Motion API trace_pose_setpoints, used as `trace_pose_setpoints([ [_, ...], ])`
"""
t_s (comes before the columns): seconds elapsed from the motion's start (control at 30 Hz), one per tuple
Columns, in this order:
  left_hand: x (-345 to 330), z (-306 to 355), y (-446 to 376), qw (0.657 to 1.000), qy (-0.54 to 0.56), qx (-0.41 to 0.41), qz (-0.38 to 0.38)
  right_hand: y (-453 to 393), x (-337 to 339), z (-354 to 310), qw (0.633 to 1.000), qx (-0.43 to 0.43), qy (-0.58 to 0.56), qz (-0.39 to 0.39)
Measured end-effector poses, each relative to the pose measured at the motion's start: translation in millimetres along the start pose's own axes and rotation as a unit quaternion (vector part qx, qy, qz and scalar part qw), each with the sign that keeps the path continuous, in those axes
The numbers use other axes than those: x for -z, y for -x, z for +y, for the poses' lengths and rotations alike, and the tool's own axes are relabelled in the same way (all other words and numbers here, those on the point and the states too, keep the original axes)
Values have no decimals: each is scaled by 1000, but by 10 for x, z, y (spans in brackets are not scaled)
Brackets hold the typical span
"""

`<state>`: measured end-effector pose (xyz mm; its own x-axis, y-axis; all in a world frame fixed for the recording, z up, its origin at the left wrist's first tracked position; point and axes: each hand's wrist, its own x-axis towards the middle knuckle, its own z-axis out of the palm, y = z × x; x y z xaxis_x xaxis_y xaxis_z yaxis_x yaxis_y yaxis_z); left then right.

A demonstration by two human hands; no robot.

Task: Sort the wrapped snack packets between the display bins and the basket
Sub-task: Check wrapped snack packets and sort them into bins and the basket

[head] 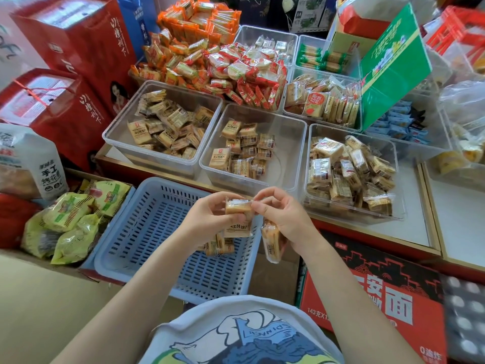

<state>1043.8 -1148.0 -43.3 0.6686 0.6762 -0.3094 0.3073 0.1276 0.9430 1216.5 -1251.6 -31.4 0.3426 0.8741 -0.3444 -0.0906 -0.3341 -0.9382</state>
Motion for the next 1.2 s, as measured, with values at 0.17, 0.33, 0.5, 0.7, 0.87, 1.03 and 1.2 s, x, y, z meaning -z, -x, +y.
trace_pose_setpoints([
  [0.17,22,27,-7,999,7,14,-27,-37,12,-16,997,33,60,30],
  [0.33,13,62,-37,998,26,31,-43,-69,-37,-20,995,45,58,65],
  [0.5,-66,55,-81,993,101,52,32,-113,-82,-43,993,71,58,78],
  [0.7,-61,74,-113,992,46,26,115,-132,-134,19,991,80,55,90],
  [0.87,3,56,-135,992,-8,17,123,-139,-148,19,995,54,39,78],
  [1.03,-42,101,-139,987,87,44,124,-171,-190,-20,995,28,-3,92],
  [1.2,-56,17,-110,986,115,95,-70,-228,-218,-64,989,-24,-28,142],
])
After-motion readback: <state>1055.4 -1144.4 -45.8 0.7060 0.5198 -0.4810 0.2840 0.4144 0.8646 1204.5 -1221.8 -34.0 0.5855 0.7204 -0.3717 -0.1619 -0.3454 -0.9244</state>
